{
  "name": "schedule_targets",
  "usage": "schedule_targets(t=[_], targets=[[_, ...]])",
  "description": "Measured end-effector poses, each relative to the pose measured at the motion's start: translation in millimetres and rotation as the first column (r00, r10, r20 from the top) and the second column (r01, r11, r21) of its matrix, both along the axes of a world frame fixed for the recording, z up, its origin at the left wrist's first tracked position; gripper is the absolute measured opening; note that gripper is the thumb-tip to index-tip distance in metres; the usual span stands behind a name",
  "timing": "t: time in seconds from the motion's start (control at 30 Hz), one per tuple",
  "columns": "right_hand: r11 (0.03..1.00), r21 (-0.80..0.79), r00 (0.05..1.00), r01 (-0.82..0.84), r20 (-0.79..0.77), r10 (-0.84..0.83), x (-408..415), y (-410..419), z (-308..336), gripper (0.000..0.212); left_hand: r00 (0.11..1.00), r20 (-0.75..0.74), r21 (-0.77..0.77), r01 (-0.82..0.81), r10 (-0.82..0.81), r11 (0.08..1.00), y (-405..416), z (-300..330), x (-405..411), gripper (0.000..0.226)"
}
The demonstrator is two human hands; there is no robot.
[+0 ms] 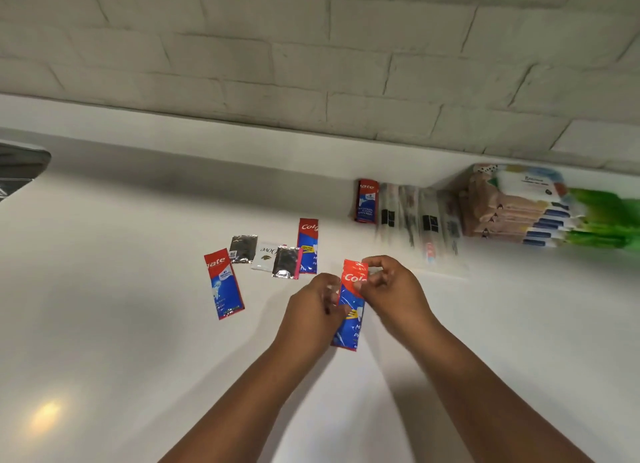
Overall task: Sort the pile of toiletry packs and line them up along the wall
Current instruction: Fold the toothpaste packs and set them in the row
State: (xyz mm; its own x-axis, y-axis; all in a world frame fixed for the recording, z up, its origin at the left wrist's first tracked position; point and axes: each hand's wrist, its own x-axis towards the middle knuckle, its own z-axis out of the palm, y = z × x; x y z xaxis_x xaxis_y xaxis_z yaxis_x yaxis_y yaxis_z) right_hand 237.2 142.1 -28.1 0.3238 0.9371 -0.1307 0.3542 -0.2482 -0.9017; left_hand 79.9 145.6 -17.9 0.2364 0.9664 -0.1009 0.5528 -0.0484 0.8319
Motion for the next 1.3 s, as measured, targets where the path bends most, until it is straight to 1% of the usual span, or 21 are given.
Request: schedule_targets(t=[0.07, 0.17, 0.23, 0.3, 0.33, 0.4, 0.5, 0.57, 0.67, 0.77, 0.83, 0.9, 0.97, 1.03, 1.1, 1.17, 1.3], targets=[[1.0, -0.001, 0.995, -0.029, 0.098, 0.029, -4, 1, 1, 0.035, 0.996, -0.075, 0.118, 0.051, -0.042, 0.992, -2, -3, 1, 0.037], [0.996, 0.028, 0.959, -0.089, 0.273, 0.078, -8, 1, 2, 0.043, 0.983, -0.171, 0.229, 0.111, -0.072, 0.967, 1, -8, -2, 0.037], [0.987, 0.037, 0.902, -0.155, 0.414, 0.126, -8, 1, 0, 0.043, 0.972, -0.223, 0.281, 0.139, -0.076, 0.95, 3, -13, -4, 0.035], [0.976, 0.022, 0.82, -0.215, 0.548, 0.168, -8, -1, -1, 0.039, 0.963, -0.261, 0.315, 0.156, -0.073, 0.936, 4, -16, -5, 0.034], [0.972, 0.008, 0.779, -0.234, 0.6, 0.182, -8, -2, -2, 0.038, 0.96, -0.271, 0.328, 0.164, -0.074, 0.931, 5, -18, -6, 0.033], [0.969, -0.017, 0.726, -0.245, 0.66, 0.195, -8, -4, -3, 0.038, 0.954, -0.289, 0.337, 0.182, -0.083, 0.924, 7, -18, -7, 0.034], [0.969, -0.026, 0.7, -0.244, 0.687, 0.195, -6, -4, -4, 0.037, 0.954, -0.282, 0.331, 0.199, -0.104, 0.923, 11, -15, -8, 0.032], [0.972, 0.029, 0.708, -0.234, 0.69, 0.149, -6, -1, -2, 0.034, 0.968, -0.236, 0.354, 0.169, -0.087, 0.92, 18, -8, -10, 0.03], [0.969, 0.134, 0.755, -0.207, 0.652, 0.071, -10, 8, 7, 0.031, 0.972, -0.237, 0.393, 0.1, -0.005, 0.914, 42, 3, -14, 0.031], [0.967, 0.103, 0.732, -0.232, 0.674, 0.104, -17, 26, 13, 0.032, 0.951, -0.295, 0.396, 0.028, 0.098, 0.918, 75, 11, -15, 0.029], [0.965, 0.085, 0.707, -0.248, 0.697, 0.121, -21, 38, 14, 0.032, 0.905, -0.387, 0.362, -0.027, 0.177, 0.932, 95, 14, -12, 0.032], [0.967, 0.054, 0.68, -0.249, 0.72, 0.135, -25, 47, 12, 0.034, 0.851, -0.478, 0.322, -0.063, 0.219, 0.945, 109, 16, -6, 0.037], [0.971, 0.029, 0.667, -0.236, 0.731, 0.141, -26, 51, 10, 0.034, 0.806, -0.547, 0.277, -0.081, 0.226, 0.958, 116, 19, 1, 0.04], [0.975, 0.032, 0.677, -0.222, 0.725, 0.13, -25, 56, 7, 0.033, 0.773, -0.601, 0.204, -0.097, 0.203, 0.974, 123, 19, 6, 0.047], [0.976, 0.051, 0.695, -0.211, 0.71, 0.113, -22, 58, 4, 0.032, 0.77, -0.614, 0.141, -0.114, 0.177, 0.983, 128, 17, 10, 0.051], [0.977, 0.066, 0.712, -0.203, 0.695, 0.101, -19, 58, 2, 0.03, 0.785, -0.593, 0.114, -0.139, 0.179, 0.984, 131, 15, 12, 0.051], [0.976, 0.12, 0.74, -0.183, 0.671, 0.056, -16, 55, -2, 0.025, 0.803, -0.564, 0.12, -0.151, 0.192, 0.981, 136, 14, 16, 0.04]])
